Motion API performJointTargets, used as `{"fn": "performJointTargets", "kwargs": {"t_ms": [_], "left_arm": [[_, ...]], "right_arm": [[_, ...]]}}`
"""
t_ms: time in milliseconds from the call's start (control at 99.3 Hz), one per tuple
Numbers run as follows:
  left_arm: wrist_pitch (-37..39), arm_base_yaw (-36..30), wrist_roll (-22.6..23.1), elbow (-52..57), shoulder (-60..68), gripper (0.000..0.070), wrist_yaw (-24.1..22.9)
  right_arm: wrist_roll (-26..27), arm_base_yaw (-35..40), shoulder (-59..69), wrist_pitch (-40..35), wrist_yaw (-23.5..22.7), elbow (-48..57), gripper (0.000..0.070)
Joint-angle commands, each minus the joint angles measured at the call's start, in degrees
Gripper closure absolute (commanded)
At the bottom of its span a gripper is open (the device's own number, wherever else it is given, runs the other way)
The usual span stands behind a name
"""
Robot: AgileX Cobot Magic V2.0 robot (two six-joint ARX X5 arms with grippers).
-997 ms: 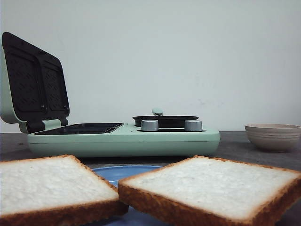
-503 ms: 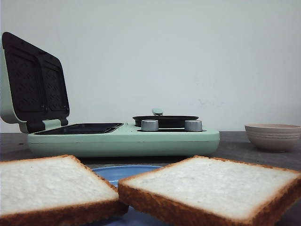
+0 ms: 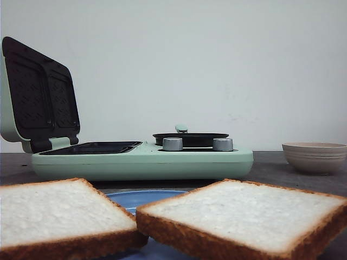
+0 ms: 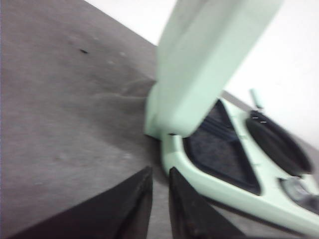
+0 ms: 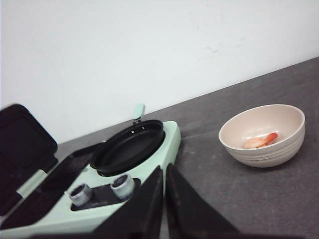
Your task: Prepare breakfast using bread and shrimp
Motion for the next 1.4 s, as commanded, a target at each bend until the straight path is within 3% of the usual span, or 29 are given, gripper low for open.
{"fn": "performJointTargets", "kwargs": {"t_ms": [0, 221, 352, 503, 574, 644, 725, 775, 815, 896, 1117, 1228, 1389], "left_arm": [[0.79, 0.0, -1.16, 3.54, 0.15, 0.0691, 0.42], [0.5, -1.68, 5.09, 12.7, 5.88, 0.0691, -0.48], [-2.8, -4.2, 10.01, 19.15, 11.56, 0.0691, -2.75], [-8.04, -6.84, 16.81, 25.66, 17.84, 0.0685, -5.4], [-8.39, -7.52, 17.09, 26.77, 19.23, 0.0619, -5.4], [-8.79, -8.11, 16.63, 26.84, 19.21, 0.0462, -5.38], [-10.21, -8.72, 16.04, 26.84, 18.84, 0.0269, -5.14], [-11.45, -9.2, 15.72, 26.84, 18.67, 0.0213, -4.7], [-12.39, -9.66, 14.84, 26.84, 18.67, 0.0214, -4.55], [-14.03, -10.64, 12.22, 26.84, 18.64, 0.0216, -4.5], [-19.67, -11.91, 11.78, 26.84, 18.82, 0.024, -4.5], [-22.23, -12.33, 11.78, 26.84, 19.17, 0.0328, -4.48], [-24.63, -12.79, 11.76, 26.84, 20.85, 0.0329, -1.66]], "right_arm": [[1.75, -0.02, 0.02, -0.37, -0.17, 3.74, 0.07], [-7.8, -0.07, 4.74, -6.23, 0.74, 15.8, 0.07], [-14.1, -0.02, 9.66, -14.47, 5.97, 23.76, 0.07], [-16.17, -0.02, 12.5, -16.68, 7.41, 27.56, 0.07], [-16.15, 0.09, 12.74, -16.22, 6.21, 27.71, 0.07], [-16.11, 0.31, 12.7, -16.74, 4.13, 27.71, 0.0667], [-15.93, 0.42, 12.68, -17.79, 1.6, 27.76, 0.0468], [-15.45, 0.44, 12.68, -18.67, 0.7, 27.76, 0.0316], [-14.38, 0.42, 12.68, -19.43, -0.04, 27.76, 0.0211], [-12.63, 0.44, 12.68, -20.7, -0.77, 27.76, 0.0111], [-11.21, 0.48, 12.7, -24.79, -3.89, 27.76, 0.0102], [-11.39, 0.48, 12.7, -26.53, -4.35, 27.76, 0.0102], [-11.5, 0.79, 12.7, -27.06, -4.33, 27.76, 0.0103]]}}
